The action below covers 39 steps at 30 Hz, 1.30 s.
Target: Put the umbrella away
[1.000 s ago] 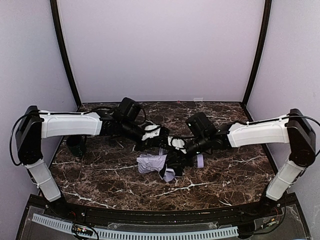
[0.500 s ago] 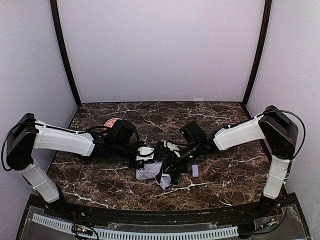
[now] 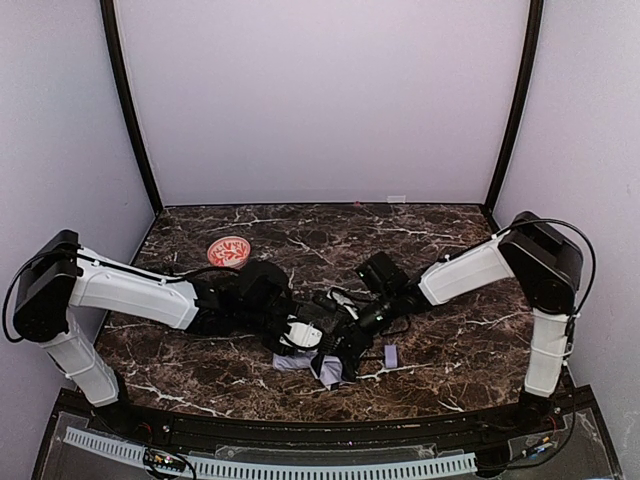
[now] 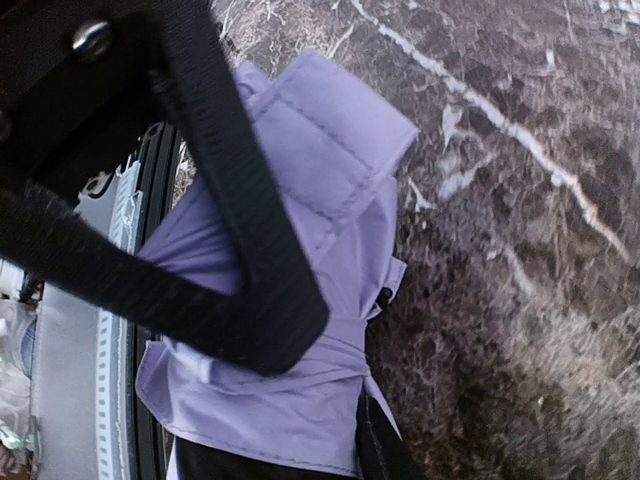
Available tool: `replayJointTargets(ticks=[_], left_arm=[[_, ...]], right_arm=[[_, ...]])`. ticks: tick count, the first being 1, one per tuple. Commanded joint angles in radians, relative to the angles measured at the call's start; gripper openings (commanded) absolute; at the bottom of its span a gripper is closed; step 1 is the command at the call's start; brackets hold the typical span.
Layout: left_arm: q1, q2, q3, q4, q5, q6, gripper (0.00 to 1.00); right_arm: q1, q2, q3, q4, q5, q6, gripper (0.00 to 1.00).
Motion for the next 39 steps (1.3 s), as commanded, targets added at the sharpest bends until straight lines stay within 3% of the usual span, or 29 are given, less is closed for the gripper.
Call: replayJointTargets(ticks=[1,6,15,19,24,30,34,39], left_arm=[[-0.162,0.006,-0.066,-0.019,0.212,0.025,0.0],[-0.174,0.02,-0.104,-0.002,0.138,0.047,0.0],[-0.224,0.039,-0.154,0.021,-0.021,0.09,0.0],[-0.231,0.067,-0.154,0.043,-0.074,0.078,0.0],[-0.218,0.155,-0.107,0.094,-0.262,-0.026,0.0],[-0.17,0.107,-0.137,0.127,-0.301,-0.06,0.0],[-0.066,0.062,-0.157,0.17,-0.298,-0.067,0.0],[0.029,0.086,-0.138,0.305,-0.267,-0.092,0.0]], right_arm=[[-0.105,0.02,-0.044,0.116,0.319,0.186,0.3],[-0.105,-0.048,-0.074,0.118,0.301,0.14,0.47],[-0.104,-0.174,-0.102,0.014,0.221,0.049,0.57],[-0.1,-0.191,-0.119,-0.012,0.201,0.024,0.58],[-0.098,-0.173,-0.086,-0.056,0.252,-0.003,0.58],[-0.097,-0.152,-0.025,-0.115,0.282,-0.07,0.57],[-0.098,-0.121,0.035,-0.214,0.269,-0.167,0.56],[-0.098,-0.076,0.036,-0.196,0.24,-0.181,0.52]])
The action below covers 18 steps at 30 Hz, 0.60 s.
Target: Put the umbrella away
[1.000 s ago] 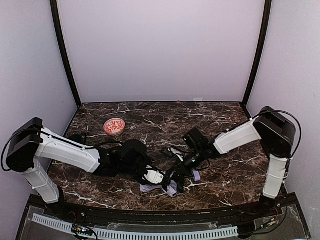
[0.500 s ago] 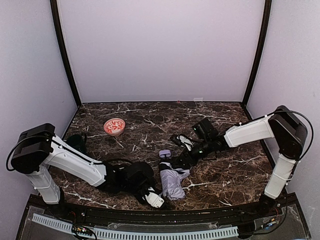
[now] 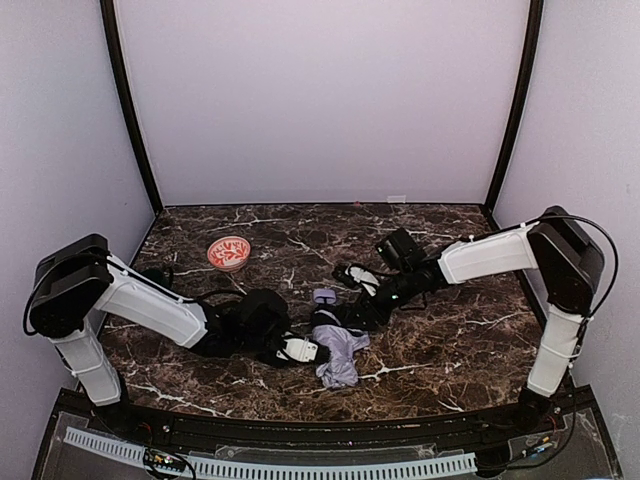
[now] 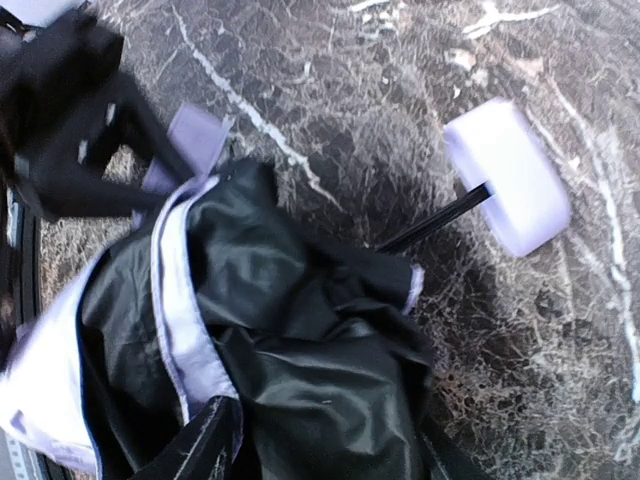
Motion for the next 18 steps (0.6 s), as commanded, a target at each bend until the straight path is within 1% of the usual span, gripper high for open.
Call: replayJointTargets(ticks=[1,6,8,9,11,12,14,16,17,18], left_arm=[[0.072,-0.002,0.014,0.131,0.006,-0.053,0.0],[0.137,0.062,0.063,0.249,0.068,-0.086,0.01],[0.159,0.099,0.096,0.274,0.042,-0.112,0.09],[0.172,0.108,0.109,0.289,0.022,-0.13,0.17],[0.209,0.108,0.134,0.304,-0.031,-0.185,0.45],[0.229,0.097,0.144,0.298,-0.053,-0.221,0.54],[0.278,0.058,0.148,0.263,-0.051,-0.286,0.71],[0.326,0.017,0.148,0.19,0.0,-0.325,0.85],[0.347,0.003,0.139,0.173,0.012,-0.332,0.97],[0.363,-0.009,0.131,0.164,0.01,-0.338,0.99]], right_arm=[[-0.001,0.049,0.009,-0.017,-0.029,-0.04,0.52],[0.006,0.045,-0.014,0.057,-0.07,-0.006,0.51],[0.007,0.044,-0.016,0.086,-0.077,0.02,0.51],[0.007,0.044,-0.014,0.093,-0.078,0.031,0.51],[0.007,0.043,-0.01,0.11,-0.074,0.05,0.51],[0.007,0.041,-0.01,0.124,-0.071,0.058,0.51],[0.007,0.04,-0.015,0.15,-0.066,0.077,0.51],[0.007,0.05,-0.009,0.159,-0.065,0.085,0.51],[0.007,0.057,-0.005,0.161,-0.063,0.09,0.51],[0.006,0.063,0.002,0.159,-0.061,0.095,0.51]])
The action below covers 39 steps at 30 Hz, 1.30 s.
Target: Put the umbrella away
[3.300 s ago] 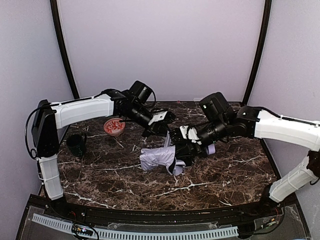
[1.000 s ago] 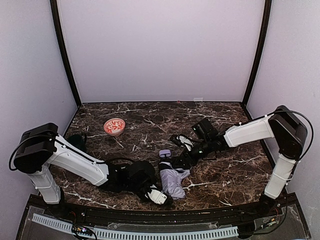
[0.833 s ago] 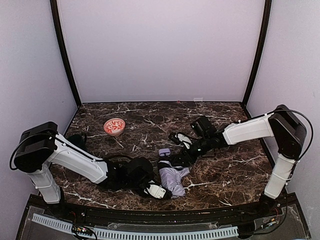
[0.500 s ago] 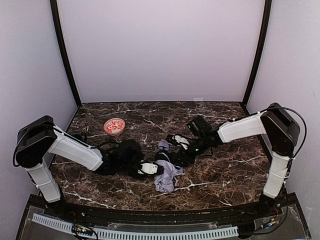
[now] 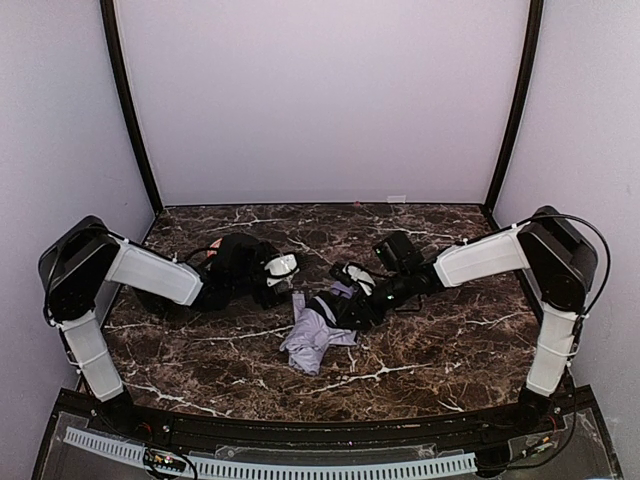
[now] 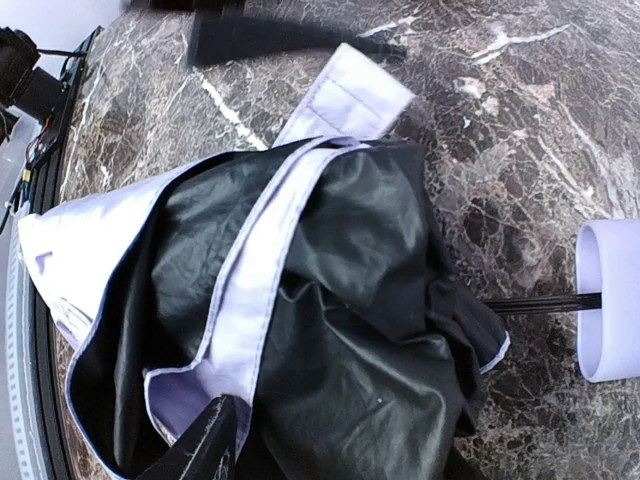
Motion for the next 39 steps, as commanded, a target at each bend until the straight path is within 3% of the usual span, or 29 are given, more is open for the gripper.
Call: replayJointTargets(ticks=[1,3,5,7,9,11,12,15,22,27,31,39], left_arm=[[0.081,-0.105,-0.006,-0.063,-0.002,-0.121,0.99],[0.104,-0.139,0.014,-0.118,-0.038,-0.184,0.99],[0.105,-0.188,0.092,-0.291,0.021,-0.289,0.98],[0.102,-0.236,0.198,-0.553,0.232,-0.483,0.89],[0.082,-0.242,0.275,-0.702,0.449,-0.664,0.82],[0.019,-0.23,0.292,-0.768,0.561,-0.769,0.85],[-0.039,-0.22,0.29,-0.793,0.553,-0.788,0.94],[-0.126,-0.156,0.297,-0.848,0.477,-0.805,0.99],[-0.132,-0.035,0.376,-0.883,0.252,-0.85,0.99],[-0.135,0.028,0.369,-0.919,0.253,-0.851,0.99],[-0.136,0.056,0.331,-0.877,0.333,-0.831,0.99],[-0.172,0.174,0.37,-0.891,0.399,-0.679,0.96]], right_arm=[[0.007,0.025,0.018,0.054,-0.005,0.038,0.51],[0.008,0.031,0.025,0.056,0.001,0.046,0.51],[0.008,0.034,0.025,0.06,0.002,0.055,0.5],[0.008,0.033,0.027,0.058,0.011,0.063,0.5],[0.008,0.03,0.026,0.053,0.025,0.07,0.5],[0.007,0.027,0.026,0.049,0.042,0.08,0.5],[0.008,0.025,0.026,0.049,0.049,0.089,0.5],[0.008,0.03,0.033,0.055,0.054,0.108,0.5],[0.008,0.025,0.02,0.077,0.059,0.136,0.5],[0.008,0.026,0.015,0.093,0.065,0.149,0.5],[0.008,0.034,0.029,0.101,0.056,0.161,0.5],[-0.008,0.05,0.089,0.066,0.078,0.196,0.5]])
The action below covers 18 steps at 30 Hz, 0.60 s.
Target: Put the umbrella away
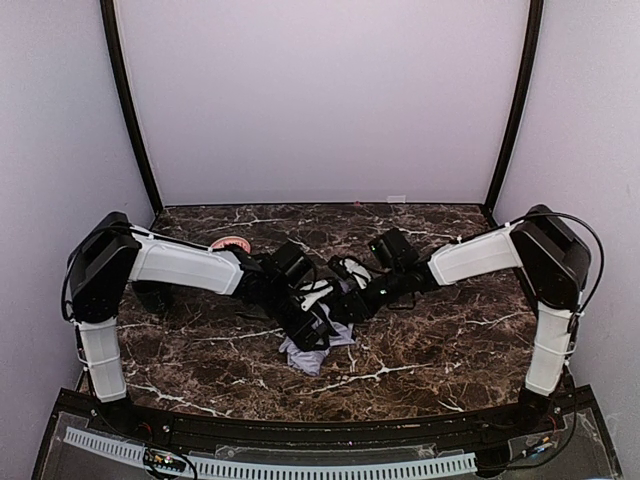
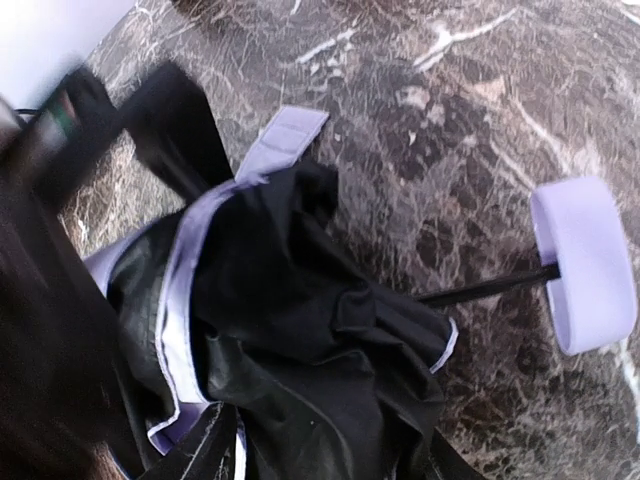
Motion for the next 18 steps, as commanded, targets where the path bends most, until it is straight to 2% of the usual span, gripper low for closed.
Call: replayJointTargets(ticks=[1,4,6,11,15,18], left_arm=[[-0.027,0.097,0.021,-0.099,-0.001,0.115,0.92],[-0.031,0.119,0.03,-0.132,-0.031,0.152,0.74],[-0.031,0.11,0.027,-0.137,-0.054,0.17,0.57],[-0.053,0.067,0.022,-0.118,-0.088,0.262,0.36],[-0.064,0.051,-0.01,-0.08,-0.031,0.348,0.21],[-0.084,0.052,-0.023,-0.081,-0.001,0.427,0.05]], right_arm=[[-0.016,0.008,0.058,0.011,0.032,0.053,0.5],[-0.029,-0.025,0.061,-0.029,0.062,0.069,0.5],[-0.039,-0.068,0.061,-0.06,0.084,0.071,0.5],[-0.072,-0.176,0.061,-0.167,0.152,0.068,0.51],[-0.112,-0.262,0.096,-0.276,0.217,0.07,0.52],[-0.139,-0.349,0.078,-0.345,0.294,0.056,0.52]])
